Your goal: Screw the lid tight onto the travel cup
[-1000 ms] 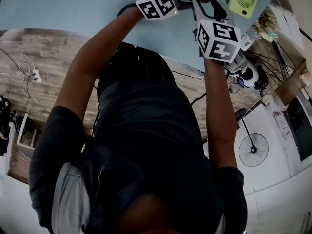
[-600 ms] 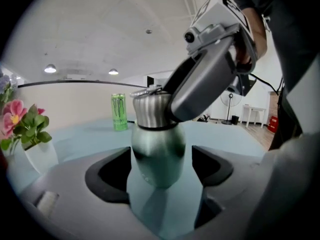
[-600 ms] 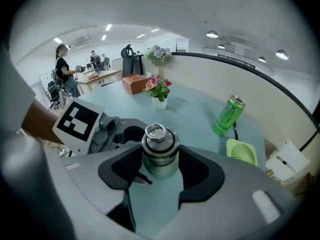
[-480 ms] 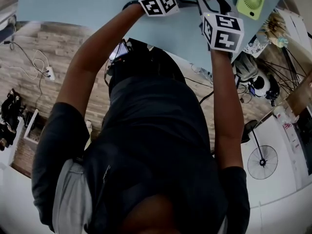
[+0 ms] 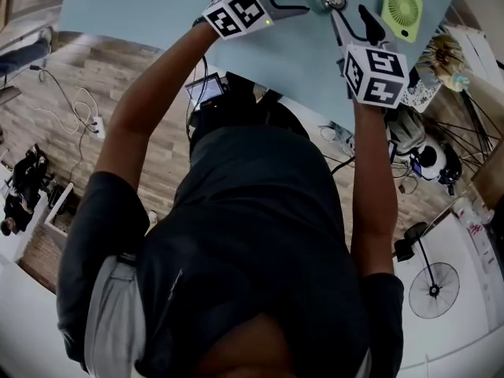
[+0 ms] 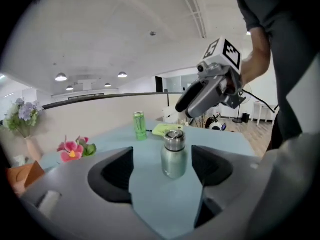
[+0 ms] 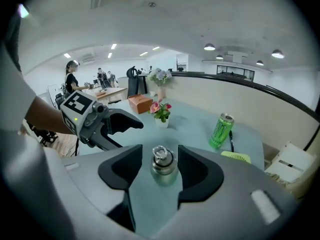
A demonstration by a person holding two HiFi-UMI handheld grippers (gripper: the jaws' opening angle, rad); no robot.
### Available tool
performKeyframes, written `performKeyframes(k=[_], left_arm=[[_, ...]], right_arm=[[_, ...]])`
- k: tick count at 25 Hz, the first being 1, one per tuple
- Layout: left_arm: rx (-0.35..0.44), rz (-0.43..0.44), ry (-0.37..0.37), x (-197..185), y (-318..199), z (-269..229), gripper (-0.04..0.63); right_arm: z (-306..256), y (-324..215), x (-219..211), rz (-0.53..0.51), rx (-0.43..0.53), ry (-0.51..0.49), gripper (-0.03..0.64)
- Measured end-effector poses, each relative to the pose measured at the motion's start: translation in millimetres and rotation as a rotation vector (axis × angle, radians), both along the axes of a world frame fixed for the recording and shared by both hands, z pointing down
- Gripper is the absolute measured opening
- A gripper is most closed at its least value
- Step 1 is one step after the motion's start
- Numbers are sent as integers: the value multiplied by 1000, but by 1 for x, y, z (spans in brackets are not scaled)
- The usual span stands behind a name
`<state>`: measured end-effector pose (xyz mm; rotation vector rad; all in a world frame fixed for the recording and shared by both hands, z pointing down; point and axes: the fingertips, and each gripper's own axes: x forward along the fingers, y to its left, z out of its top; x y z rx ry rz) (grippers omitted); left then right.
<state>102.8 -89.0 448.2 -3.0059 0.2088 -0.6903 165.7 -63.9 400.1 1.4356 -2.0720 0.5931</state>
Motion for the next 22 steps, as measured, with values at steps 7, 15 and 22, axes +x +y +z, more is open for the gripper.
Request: performKeyframes(k=[7, 15, 22], left_arm=[[10, -122, 78, -30, -5, -71, 410], [17, -299, 182, -83, 5, -152, 393], [61, -426, 290, -133, 29, -215, 385]], right_arm=[[-68, 12, 1, -11, 157, -124, 221], [-164, 40, -7, -58, 361, -283, 219], [-227, 78, -6, -63, 463, -300, 147]])
